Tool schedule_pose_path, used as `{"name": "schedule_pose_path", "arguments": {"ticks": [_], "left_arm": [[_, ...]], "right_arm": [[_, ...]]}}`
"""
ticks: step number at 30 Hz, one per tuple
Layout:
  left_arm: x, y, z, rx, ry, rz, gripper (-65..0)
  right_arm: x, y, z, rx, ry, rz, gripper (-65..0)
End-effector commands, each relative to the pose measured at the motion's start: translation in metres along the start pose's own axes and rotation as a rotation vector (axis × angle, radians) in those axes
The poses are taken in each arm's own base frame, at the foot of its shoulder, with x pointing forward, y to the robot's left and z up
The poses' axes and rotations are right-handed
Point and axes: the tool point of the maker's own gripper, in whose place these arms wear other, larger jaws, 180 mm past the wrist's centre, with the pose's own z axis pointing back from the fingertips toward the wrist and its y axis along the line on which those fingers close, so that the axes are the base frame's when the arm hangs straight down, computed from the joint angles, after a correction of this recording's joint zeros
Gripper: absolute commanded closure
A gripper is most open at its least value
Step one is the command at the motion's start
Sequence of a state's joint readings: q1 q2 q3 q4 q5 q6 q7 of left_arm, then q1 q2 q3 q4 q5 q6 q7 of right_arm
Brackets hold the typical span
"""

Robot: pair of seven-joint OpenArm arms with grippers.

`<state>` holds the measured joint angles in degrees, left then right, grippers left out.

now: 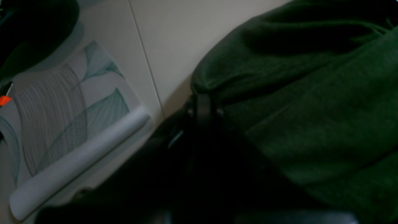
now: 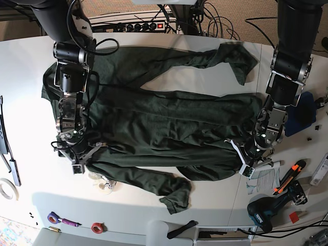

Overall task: Layout the t-shirt on the table in an organized manner, then fold the t-shirt properly
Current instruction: 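Hold the hem with both grippers and pull it outward to straighten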

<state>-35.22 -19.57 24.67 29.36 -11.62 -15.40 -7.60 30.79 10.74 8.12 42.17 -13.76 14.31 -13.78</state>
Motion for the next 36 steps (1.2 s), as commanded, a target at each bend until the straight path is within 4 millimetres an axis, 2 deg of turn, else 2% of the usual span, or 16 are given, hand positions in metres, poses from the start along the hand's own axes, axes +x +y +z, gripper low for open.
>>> {"name": "schedule_pose_path", "arguments": {"ticks": [1,5,10,16,20,24,25,26,29,30,36], "left_arm": [[-0.032,-0.004,0.004,-0.023,0.142,-0.039,0.0],[-0.032,-0.004,0.004,-0.023,0.143,-0.040,0.0],[-0.032,-0.003,0.004,-0.022,0.143,-0.040,0.0],[-0.032,-0.003,0.004,-0.022,0.143,-0.040,0.0],[-0.032,-0.003,0.004,-0.022,0.144,-0.040,0.0],[-0.032,-0.003,0.004,-0.022,0.142,-0.040,0.0],[-0.032,-0.003,0.004,-0.022,0.142,-0.040,0.0],[-0.032,-0.003,0.004,-0.022,0.143,-0.040,0.0],[-0.031,-0.004,0.004,-0.023,0.141,-0.039,0.0],[-0.031,-0.004,0.004,-0.023,0.142,-0.040,0.0],[-0.031,-0.003,0.004,-0.022,0.141,-0.040,0.0]], "right_arm": [[0.049,-0.027,0.001,-0.057,-0.108,0.003,0.0],[0.083,-0.039,0.001,-0.076,-0.163,-0.001,0.0],[0.112,-0.044,0.002,-0.084,-0.211,-0.008,0.0],[0.127,-0.053,0.006,-0.099,-0.273,-0.001,0.0],[0.141,-0.069,0.013,-0.129,-0.337,0.010,0.0],[0.145,-0.083,0.016,-0.157,-0.341,0.017,0.0],[0.144,-0.085,0.016,-0.159,-0.334,0.018,-1.8],[0.143,-0.086,0.016,-0.156,-0.329,0.020,-7.0],[0.142,-0.088,0.017,-0.158,-0.326,0.023,-30.0],[0.142,-0.089,0.017,-0.158,-0.326,0.023,-34.7],[0.141,-0.089,0.016,-0.162,-0.321,0.021,-35.6]]}}
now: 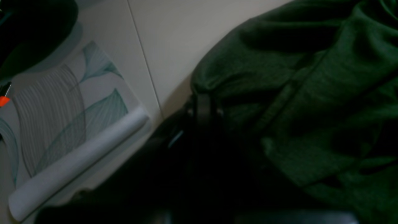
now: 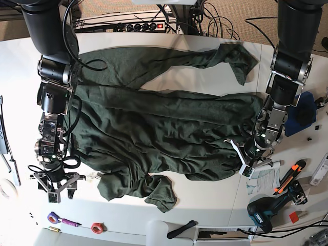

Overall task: Layout the t-shirt on the table in an organized manner, then fold the t-shirt properly
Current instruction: 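Hold the hem with both grippers and pull it outward to straighten, then release the hem with both grippers and raise them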

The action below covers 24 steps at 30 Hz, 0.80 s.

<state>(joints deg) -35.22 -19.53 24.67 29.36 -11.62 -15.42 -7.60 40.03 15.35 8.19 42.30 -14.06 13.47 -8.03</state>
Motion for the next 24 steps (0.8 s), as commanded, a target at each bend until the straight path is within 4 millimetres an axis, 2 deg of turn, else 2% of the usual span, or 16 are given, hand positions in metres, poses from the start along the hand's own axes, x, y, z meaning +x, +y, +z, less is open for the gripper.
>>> {"name": "schedule_pose_path", "arguments": {"ticks": [1,4,5,9,11,13,16,17,18,19,22,23,24], "left_arm": [[-0.031,-0.003,0.004,-0.021,0.141,-0.040,0.0],[-0.030,-0.003,0.004,-0.021,0.133,-0.039,0.0],[-0.028,-0.003,0.004,-0.021,0.123,-0.039,-2.3],[-0.017,-0.002,0.003,-0.021,0.078,-0.042,-23.8],[-0.002,0.002,0.004,-0.014,0.039,-0.045,-27.1],[0.020,0.008,0.007,-0.001,-0.022,-0.040,-27.1],[0.053,0.019,0.014,0.019,-0.073,0.032,-27.1],[0.062,0.022,0.017,0.020,-0.082,0.062,-27.0],[0.069,0.022,0.020,0.009,-0.090,0.090,-26.0],[0.075,0.020,0.022,-0.018,-0.098,0.113,-21.7],[0.085,0.008,0.027,-0.118,-0.122,0.147,-2.9],[0.085,0.007,0.028,-0.123,-0.124,0.147,0.0],[0.085,0.008,0.028,-0.119,-0.123,0.146,0.0]], "right_arm": [[0.031,-0.019,-0.002,-0.037,-0.063,-0.002,-35.6],[0.018,-0.020,-0.002,-0.045,0.007,-0.008,-35.4],[0.014,-0.022,-0.002,-0.057,0.027,-0.020,-35.3],[0.001,-0.028,0.003,-0.052,0.070,-0.086,-30.7],[-0.001,-0.023,0.009,0.000,0.076,-0.099,-27.9],[-0.001,-0.014,0.017,0.064,0.076,-0.097,-22.7],[-0.003,0.001,0.034,0.141,0.070,-0.082,-3.3],[-0.004,0.005,0.040,0.155,0.065,-0.081,0.0],[-0.005,0.010,0.047,0.167,0.062,-0.082,0.0],[-0.007,0.014,0.055,0.178,0.056,-0.087,0.0],[-0.022,0.028,0.075,0.211,0.068,-0.087,0.0],[-0.030,0.033,0.081,0.217,0.083,-0.078,0.0],[-0.041,0.036,0.086,0.222,0.103,-0.073,0.0]]}}
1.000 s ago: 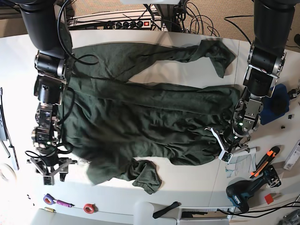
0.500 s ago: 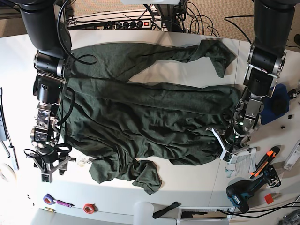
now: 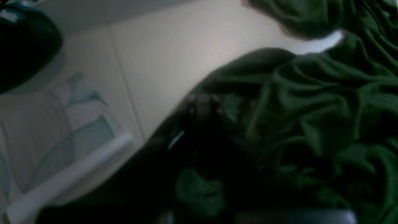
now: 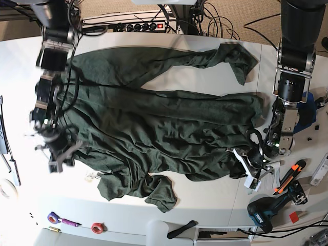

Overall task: Layout the t-shirt on the table in an organized manner, then fold the t-shirt properly
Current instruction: 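Release the hem with both grippers and raise them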

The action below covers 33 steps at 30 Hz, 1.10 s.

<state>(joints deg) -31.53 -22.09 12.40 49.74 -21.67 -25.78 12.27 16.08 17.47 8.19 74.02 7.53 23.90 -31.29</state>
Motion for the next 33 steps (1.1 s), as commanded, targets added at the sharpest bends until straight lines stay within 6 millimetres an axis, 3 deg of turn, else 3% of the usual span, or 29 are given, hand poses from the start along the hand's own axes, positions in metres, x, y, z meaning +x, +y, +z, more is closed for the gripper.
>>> {"name": "schedule_pose_path", "arguments": {"ticks": [1,4,7,16,26,30,33], "left_arm": [[0.026,0.010,0.002,0.020,-0.060,-0.011,0.0],[0.031,0.011,0.001,0.036,-0.090,-0.002,0.0],[0.035,0.003,-0.006,0.040,-0.099,-0.010,0.0],[0.042,-0.007,-0.044,0.075,-0.059,0.072,0.0],[0.001,-0.010,-0.049,0.081,0.001,0.094,0.0],[-0.017,-0.012,-0.048,0.090,0.033,0.043,0.0],[-0.025,0.005,-0.044,0.194,0.048,0.028,0.0]], "right_arm": [[0.014,-0.006,0.003,-0.016,-0.046,0.008,0.0],[-0.013,-0.007,0.005,-0.054,-0.020,0.025,0.0],[-0.022,-0.018,0.004,-0.112,-0.026,0.019,0.0],[0.001,-0.030,-0.015,-0.130,-0.064,-0.012,0.0],[-0.055,-0.011,-0.038,-0.067,0.025,-0.075,0.0],[-0.064,-0.023,-0.037,-0.127,0.055,-0.002,0.0],[-0.063,-0.041,-0.033,-0.198,0.057,0.006,0.0]]}}
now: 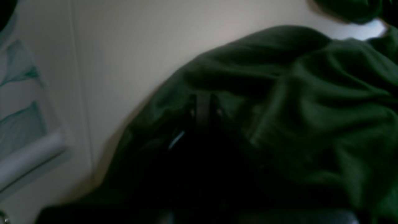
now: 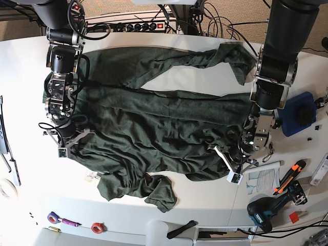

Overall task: Layout the t-shirt on the table in an organized manner, then fold the t-shirt properly
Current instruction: 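Release the hem with both grippers and raise them, then grasp the shirt's shoulder edges with both grippers and pull them apart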

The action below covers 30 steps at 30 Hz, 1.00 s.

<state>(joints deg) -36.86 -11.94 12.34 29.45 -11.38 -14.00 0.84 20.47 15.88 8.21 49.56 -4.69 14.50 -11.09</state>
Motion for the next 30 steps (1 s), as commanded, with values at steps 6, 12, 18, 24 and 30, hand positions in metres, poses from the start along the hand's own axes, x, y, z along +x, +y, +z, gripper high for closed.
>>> {"name": "schedule_pose_path", "arguments": {"ticks": [6,12,18,24,30], "left_arm": [[0.025,0.052,0.007,0.221,-0.055,-0.022,0.0],[0.051,0.041,0.005,0.148,-0.147,-0.035,0.0],[0.089,0.017,0.003,-0.018,-0.212,-0.055,-20.0],[0.105,0.010,0.011,-0.131,-0.234,0.056,-27.6],[0.115,-0.020,0.052,-0.396,-0.339,0.057,-13.7]], "right_arm": [[0.010,-0.061,0.006,-0.204,0.008,0.023,0.0],[0.030,-0.071,0.005,-0.223,-0.040,0.025,0.0],[0.076,-0.074,-0.002,-0.212,-0.112,0.003,-8.9],[0.112,-0.079,0.000,-0.213,-0.165,-0.026,-14.0],[0.135,-0.032,0.028,0.004,-0.245,0.044,-12.0]]}}
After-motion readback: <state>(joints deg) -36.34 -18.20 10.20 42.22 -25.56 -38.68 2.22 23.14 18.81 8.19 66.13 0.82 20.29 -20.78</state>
